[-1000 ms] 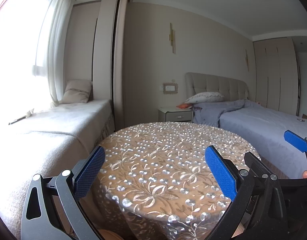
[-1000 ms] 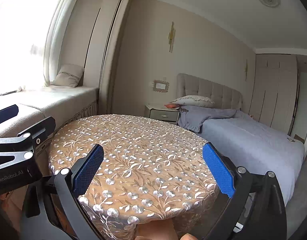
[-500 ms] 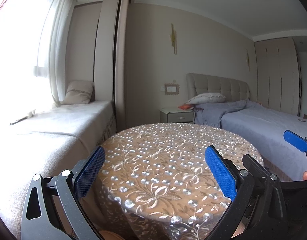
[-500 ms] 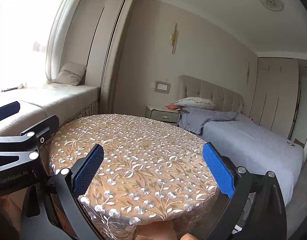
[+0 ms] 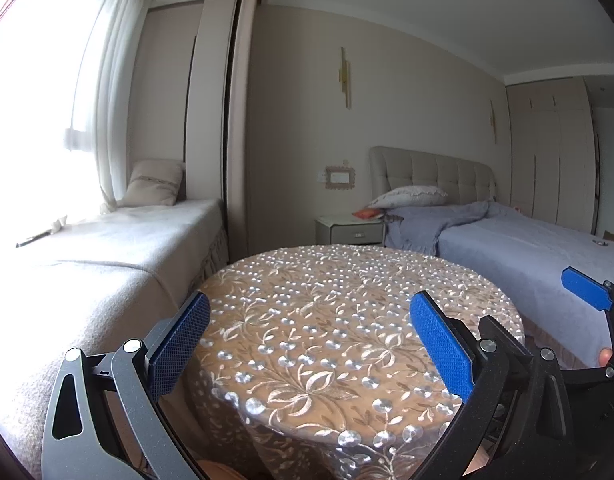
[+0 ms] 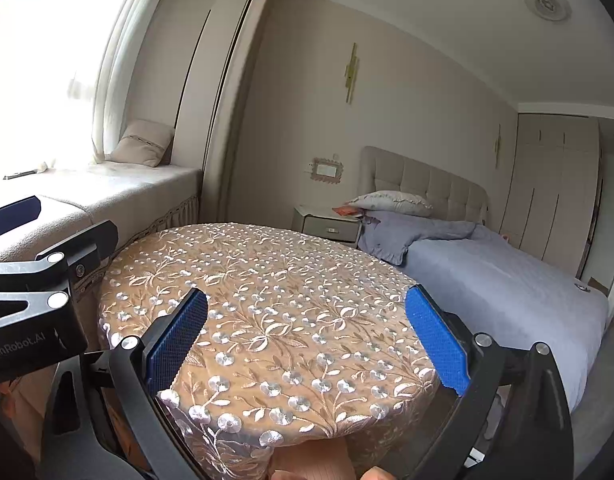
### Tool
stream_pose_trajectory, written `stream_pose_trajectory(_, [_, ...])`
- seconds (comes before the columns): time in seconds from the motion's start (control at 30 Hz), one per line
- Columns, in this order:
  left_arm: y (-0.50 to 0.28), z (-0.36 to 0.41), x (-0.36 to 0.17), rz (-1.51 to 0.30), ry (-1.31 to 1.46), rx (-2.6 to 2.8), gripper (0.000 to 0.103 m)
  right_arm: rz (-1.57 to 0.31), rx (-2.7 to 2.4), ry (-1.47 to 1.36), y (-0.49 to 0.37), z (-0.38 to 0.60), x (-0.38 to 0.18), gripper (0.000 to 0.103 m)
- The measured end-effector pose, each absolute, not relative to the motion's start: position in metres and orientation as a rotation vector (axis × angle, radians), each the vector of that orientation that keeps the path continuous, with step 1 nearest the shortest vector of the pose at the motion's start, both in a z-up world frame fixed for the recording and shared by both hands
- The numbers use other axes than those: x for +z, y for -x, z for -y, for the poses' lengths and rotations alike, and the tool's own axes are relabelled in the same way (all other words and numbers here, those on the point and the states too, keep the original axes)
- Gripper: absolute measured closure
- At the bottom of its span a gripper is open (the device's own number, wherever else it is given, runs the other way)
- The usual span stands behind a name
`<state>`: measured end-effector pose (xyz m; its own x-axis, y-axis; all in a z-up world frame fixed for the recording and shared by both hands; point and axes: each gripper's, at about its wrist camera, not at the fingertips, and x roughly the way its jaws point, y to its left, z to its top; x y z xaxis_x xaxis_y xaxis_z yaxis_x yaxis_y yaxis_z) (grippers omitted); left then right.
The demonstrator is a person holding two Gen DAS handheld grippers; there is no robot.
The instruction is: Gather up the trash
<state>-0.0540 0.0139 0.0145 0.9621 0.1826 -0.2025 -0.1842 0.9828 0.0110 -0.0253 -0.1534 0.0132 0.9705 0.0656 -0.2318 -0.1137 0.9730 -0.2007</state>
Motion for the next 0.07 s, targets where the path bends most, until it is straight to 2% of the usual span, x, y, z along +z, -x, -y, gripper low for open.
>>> stream_pose_trajectory(0.07, [0.0541,-0.0135,0.0141,-0.206,0.007,0.19,0.005,-0.229,0.088,0.214,0.0251,0.1536,0.0125,0.005])
